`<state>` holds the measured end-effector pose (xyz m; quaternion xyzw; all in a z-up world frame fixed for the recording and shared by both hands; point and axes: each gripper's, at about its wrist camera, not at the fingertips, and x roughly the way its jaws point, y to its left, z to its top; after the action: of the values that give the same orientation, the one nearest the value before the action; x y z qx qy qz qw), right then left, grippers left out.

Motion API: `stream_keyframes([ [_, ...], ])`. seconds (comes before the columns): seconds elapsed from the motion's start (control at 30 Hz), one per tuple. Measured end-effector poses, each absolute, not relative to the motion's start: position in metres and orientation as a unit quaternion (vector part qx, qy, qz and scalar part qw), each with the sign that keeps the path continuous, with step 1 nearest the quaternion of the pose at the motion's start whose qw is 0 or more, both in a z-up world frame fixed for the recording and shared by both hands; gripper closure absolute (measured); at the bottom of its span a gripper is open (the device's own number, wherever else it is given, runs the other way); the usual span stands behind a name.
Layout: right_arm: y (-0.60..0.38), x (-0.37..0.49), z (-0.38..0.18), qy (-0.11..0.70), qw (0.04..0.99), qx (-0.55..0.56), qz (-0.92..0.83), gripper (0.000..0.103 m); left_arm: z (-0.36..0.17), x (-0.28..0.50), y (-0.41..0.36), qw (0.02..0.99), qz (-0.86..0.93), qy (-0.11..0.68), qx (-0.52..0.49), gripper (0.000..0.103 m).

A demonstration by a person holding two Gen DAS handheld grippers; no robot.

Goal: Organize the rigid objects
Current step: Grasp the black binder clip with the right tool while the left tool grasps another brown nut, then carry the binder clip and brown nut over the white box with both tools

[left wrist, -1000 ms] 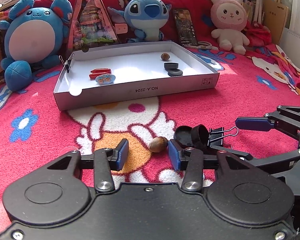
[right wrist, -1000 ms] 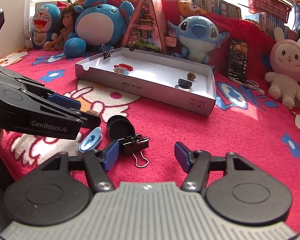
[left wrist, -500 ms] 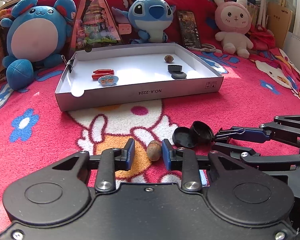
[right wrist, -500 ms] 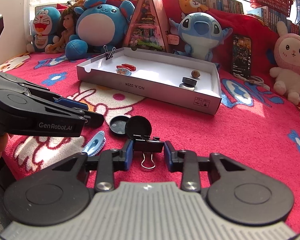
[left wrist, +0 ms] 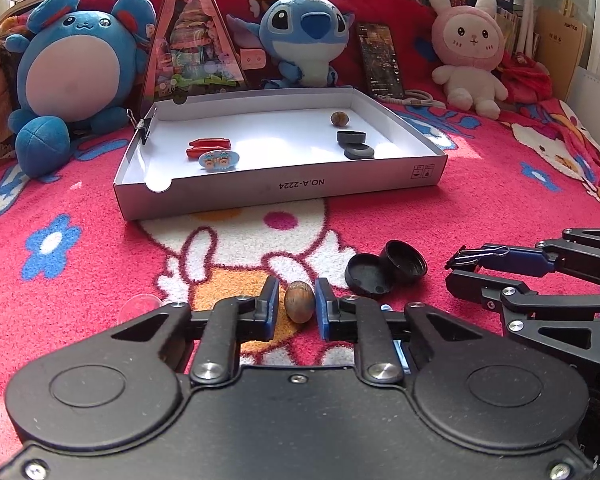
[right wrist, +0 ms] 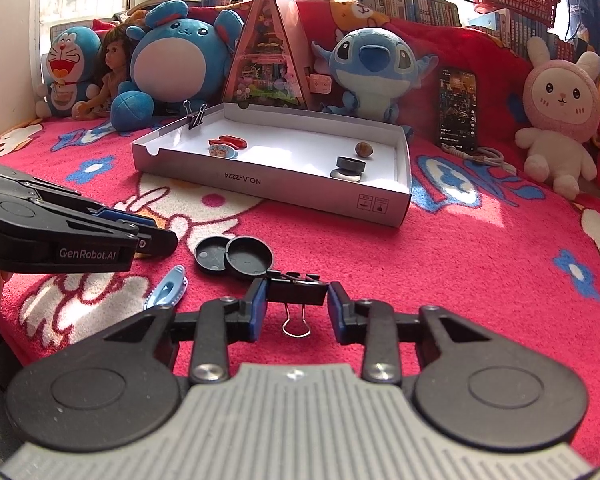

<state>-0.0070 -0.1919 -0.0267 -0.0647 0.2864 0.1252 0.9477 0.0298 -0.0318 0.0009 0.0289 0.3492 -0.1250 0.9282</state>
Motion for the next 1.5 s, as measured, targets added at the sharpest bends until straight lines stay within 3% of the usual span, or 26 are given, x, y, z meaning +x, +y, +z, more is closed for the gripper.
stream_keyframes([
  [0.83, -0.195, 0.008, -0.023, 0.290, 0.951, -0.040, 0.100, 0.064, 0.011, 0.041, -0.026, 0.931, -0.116, 0.345, 0.018, 0.087],
  [1.5, -0.221, 0.093, 0.015, 0.308, 0.948, 0.035, 0.068, 0.065, 0.057, 0.142, 0.009, 0.929, -0.098, 0.354, -0.052, 0.087],
])
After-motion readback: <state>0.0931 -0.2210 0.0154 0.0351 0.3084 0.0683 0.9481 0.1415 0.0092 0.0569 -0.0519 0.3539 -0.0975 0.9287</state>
